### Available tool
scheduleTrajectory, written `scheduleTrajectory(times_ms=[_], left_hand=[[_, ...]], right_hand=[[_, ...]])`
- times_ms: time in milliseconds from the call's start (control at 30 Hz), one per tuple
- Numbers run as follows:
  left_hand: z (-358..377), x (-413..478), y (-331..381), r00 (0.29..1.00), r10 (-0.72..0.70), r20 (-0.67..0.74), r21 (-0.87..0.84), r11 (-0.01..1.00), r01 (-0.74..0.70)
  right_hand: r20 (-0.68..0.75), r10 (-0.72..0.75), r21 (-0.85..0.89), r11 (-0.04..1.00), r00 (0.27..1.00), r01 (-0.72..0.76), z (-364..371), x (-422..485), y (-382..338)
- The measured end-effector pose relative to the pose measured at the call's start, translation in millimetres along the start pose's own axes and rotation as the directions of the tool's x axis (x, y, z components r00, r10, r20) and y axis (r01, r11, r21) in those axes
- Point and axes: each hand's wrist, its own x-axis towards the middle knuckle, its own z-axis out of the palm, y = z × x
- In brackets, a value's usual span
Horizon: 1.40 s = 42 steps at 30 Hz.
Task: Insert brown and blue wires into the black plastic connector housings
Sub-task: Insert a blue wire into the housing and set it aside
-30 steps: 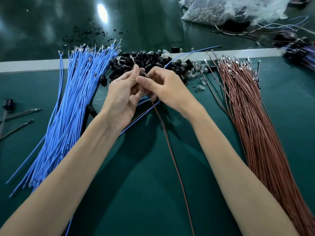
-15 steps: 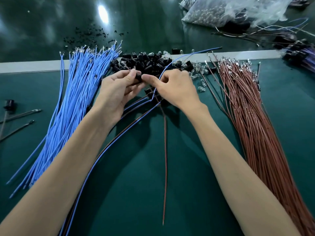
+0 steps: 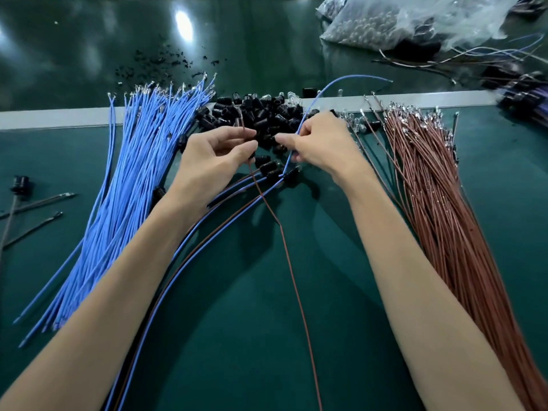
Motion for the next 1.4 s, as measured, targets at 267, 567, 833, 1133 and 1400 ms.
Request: scheduleTrajectory(times_ms=[267, 567, 833, 1133, 1400], left_hand=[[1.3, -4.4, 3.1, 0.998, 0.038, 0.045, -0.048, 0.998, -0.036], [4.1, -5.3, 3.2, 0.995, 0.053, 0.090, -0.118, 0.992, -0.042], [-3.9, -1.1, 0.7, 0.997, 0.062, 0.044, 0.019, 0.998, -0.062], [-48.1, 18.6, -0.8, 0.986, -0.079, -0.145, 0.043, 0.995, 0.086], [-43.4, 9.7, 6.4, 0.989, -0.126, 0.081, 0.008, 0.992, 0.126]], right_hand=[[0.143, -0.293, 0.730, 0.677, 0.946, 0.099, -13.1, -5.5, -3.6], [0.234, -0.335, 0.751, 0.659, 0.913, 0.049, -17.7, -11.1, -3.7], [0.158, 0.048, 0.509, 0.852, 0.986, -0.123, -1.2, 0.2, -3.7], [-0.012, -0.198, -0.219, 0.957, 0.980, 0.191, 39.9, -10.4, -17.9], [-0.022, -0.300, -0.099, 0.950, 0.954, 0.297, 37.0, -6.8, -14.4]])
